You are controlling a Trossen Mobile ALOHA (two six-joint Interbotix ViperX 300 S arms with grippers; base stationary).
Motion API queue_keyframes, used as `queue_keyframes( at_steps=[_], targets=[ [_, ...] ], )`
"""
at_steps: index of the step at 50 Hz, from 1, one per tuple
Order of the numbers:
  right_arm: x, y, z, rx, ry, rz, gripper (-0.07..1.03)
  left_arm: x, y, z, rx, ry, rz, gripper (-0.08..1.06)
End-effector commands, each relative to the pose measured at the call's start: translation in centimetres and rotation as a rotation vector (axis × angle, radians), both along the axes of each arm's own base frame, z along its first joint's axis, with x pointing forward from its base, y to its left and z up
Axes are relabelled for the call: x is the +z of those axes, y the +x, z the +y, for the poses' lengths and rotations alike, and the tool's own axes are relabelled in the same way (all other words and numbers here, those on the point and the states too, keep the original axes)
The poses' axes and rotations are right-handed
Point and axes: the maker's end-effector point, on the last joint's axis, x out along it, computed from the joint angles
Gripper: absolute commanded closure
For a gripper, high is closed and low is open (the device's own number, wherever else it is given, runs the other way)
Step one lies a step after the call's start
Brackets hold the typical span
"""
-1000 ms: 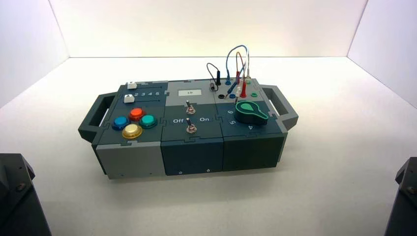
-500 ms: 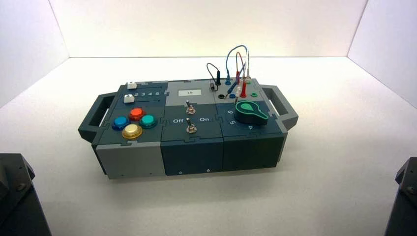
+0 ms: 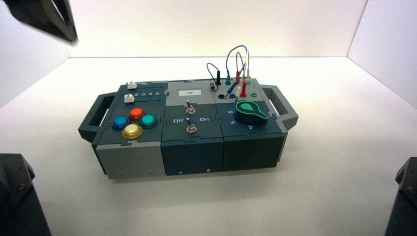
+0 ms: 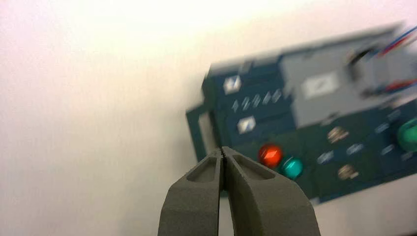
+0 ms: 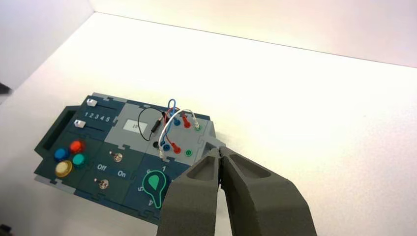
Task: Move the box to the right.
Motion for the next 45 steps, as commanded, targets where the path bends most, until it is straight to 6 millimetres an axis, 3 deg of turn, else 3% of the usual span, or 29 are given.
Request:
queue_keyframes(
  at_steps=[1,21,35,45],
  targets=[
    [1.0,0.4,0.1,-0.001,0.002,-0.021,0.99,-1.1,1.4,0.0,-0.008,0.043,0.103,1.01],
    [0.8,0.6,-0.2,-0.002,-0.022,-0.036,0.99,-6.3,2.2,2.4,-0.004,0.227,0.366,1.01],
    [1.1,1.0,-0.1,-0.007,-0.015,-0.069,0.99,-9.3,1.6,2.3,-0.007,0.229,0.438,1.01],
    [1.8,1.3,-0.1,-0.01,-0.005,-0.095,0.99,-9.9,1.7,1.9,-0.017,0.223,0.452,1.01]
  ],
)
